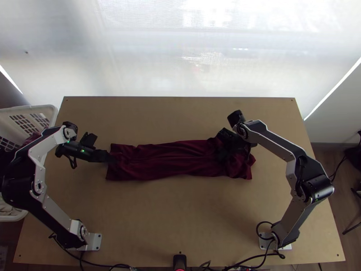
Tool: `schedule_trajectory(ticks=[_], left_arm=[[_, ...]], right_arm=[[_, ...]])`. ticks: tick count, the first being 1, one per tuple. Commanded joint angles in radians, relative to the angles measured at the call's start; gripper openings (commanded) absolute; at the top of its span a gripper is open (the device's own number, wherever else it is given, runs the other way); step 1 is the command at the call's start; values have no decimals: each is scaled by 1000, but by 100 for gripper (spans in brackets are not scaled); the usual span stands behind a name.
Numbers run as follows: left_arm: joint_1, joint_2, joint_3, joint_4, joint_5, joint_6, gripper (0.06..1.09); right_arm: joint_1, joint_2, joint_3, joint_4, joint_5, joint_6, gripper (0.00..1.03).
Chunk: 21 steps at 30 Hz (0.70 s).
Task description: Fold the t-shirt
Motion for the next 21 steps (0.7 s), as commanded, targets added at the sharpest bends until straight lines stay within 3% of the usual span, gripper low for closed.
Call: schedule_trajectory(ticks=[1, 19, 21], left_arm=[[-10, 20, 24, -16, 27, -2, 98], [-47, 65, 30, 21, 61, -34, 91], [-47, 74, 30, 37, 61, -43, 81]], right_arm=[[-3, 35, 27, 6, -5, -3, 3], [-5, 49, 39, 4, -16, -2, 3], [-5, 48, 39, 4, -17, -2, 3]])
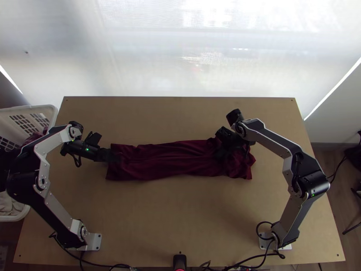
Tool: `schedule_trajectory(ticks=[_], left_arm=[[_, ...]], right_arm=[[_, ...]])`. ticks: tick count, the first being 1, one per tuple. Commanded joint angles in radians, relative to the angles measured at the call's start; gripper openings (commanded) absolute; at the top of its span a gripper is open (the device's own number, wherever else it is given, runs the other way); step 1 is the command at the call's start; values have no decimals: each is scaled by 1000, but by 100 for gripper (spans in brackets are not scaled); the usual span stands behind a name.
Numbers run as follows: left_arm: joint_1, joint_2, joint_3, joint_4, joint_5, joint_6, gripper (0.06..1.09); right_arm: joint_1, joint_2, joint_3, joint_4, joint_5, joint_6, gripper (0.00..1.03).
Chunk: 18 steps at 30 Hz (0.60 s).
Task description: Fold the t-shirt
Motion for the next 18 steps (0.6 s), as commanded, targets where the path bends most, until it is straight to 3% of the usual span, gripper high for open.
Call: schedule_trajectory(ticks=[1, 5, 8, 10, 13, 18], left_arm=[[-7, 20, 2, 46, 2, -24, 76], [-19, 22, -3, 63, 4, -38, 60], [-21, 20, -6, 97, 16, -57, 29], [-21, 20, -4, 127, 16, -86, 15], [-33, 20, -9, 129, 15, -86, 9], [-45, -7, -29, 146, 15, -86, 9]], right_arm=[[0, -2, 1, -1, -5, 1, 3], [-3, -3, 4, -1, -5, 0, 3], [-8, -7, 6, -4, -5, 0, 3], [-14, -8, 6, -6, -5, 0, 3], [-25, -13, 3, -6, -6, -2, 3], [-37, -20, -8, -9, -11, -6, 3]])
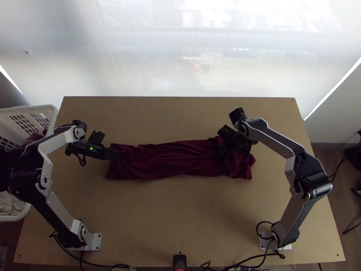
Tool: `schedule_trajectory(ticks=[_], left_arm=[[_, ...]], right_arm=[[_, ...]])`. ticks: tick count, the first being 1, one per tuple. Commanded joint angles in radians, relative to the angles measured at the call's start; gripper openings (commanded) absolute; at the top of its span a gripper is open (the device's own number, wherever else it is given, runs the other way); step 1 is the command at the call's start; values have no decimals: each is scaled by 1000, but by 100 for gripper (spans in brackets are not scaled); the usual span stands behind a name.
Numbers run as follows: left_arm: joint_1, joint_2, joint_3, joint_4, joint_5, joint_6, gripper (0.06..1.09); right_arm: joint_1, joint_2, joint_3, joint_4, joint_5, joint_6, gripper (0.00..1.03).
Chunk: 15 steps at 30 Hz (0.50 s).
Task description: Fold the t-shirt
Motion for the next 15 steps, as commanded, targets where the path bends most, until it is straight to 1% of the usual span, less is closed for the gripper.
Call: schedule_trajectory(ticks=[1, 8, 15], left_arm=[[-17, -29, -14, 28, 2, -13, 9], [-43, -104, 23, 2, -2, -113, 9], [-37, -120, 16, -5, -8, -125, 9]], right_arm=[[-16, -9, -10, -4, -2, -5, 3], [5, -15, -16, -6, -8, -4, 3], [12, 42, 10, 8, -8, -4, 3]])
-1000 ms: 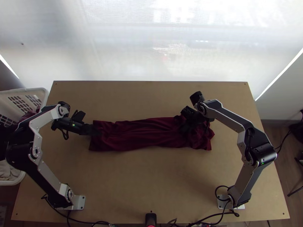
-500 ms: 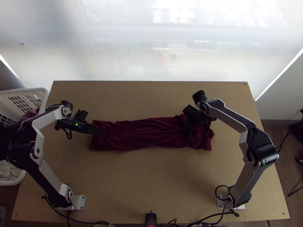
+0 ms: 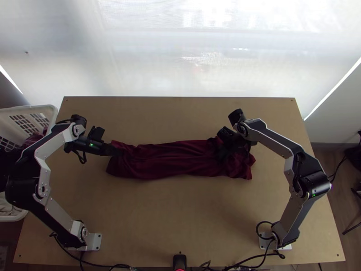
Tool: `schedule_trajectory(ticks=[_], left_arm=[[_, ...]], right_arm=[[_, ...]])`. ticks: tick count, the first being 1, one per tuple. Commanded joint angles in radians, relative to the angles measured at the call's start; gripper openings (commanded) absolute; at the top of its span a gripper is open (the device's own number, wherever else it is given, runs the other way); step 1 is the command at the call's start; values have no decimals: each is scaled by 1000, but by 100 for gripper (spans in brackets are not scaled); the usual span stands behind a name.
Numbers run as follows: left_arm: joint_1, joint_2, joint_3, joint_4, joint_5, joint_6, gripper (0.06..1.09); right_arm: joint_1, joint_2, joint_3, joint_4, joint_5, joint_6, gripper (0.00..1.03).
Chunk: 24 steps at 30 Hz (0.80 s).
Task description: Fold the t-shirt
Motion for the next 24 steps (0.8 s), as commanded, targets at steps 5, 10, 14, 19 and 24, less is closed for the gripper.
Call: schedule_trajectory(ticks=[5, 10, 14, 19, 24], left_arm=[[-39, -65, 36, -23, -14, -69, 9], [-125, -96, 89, -23, -28, -167, 9], [-213, -111, 102, -23, -33, -206, 9], [-326, -113, 129, -44, -51, -218, 9], [-455, -105, 185, -67, -96, -195, 9]], right_arm=[[8, 42, 28, 8, 0, 6, 3], [7, 34, 23, 8, 0, 6, 3], [7, 27, 22, 8, 0, 4, 3], [13, 25, 14, 8, -3, 3, 3], [15, 11, 6, 8, -3, 4, 3]])
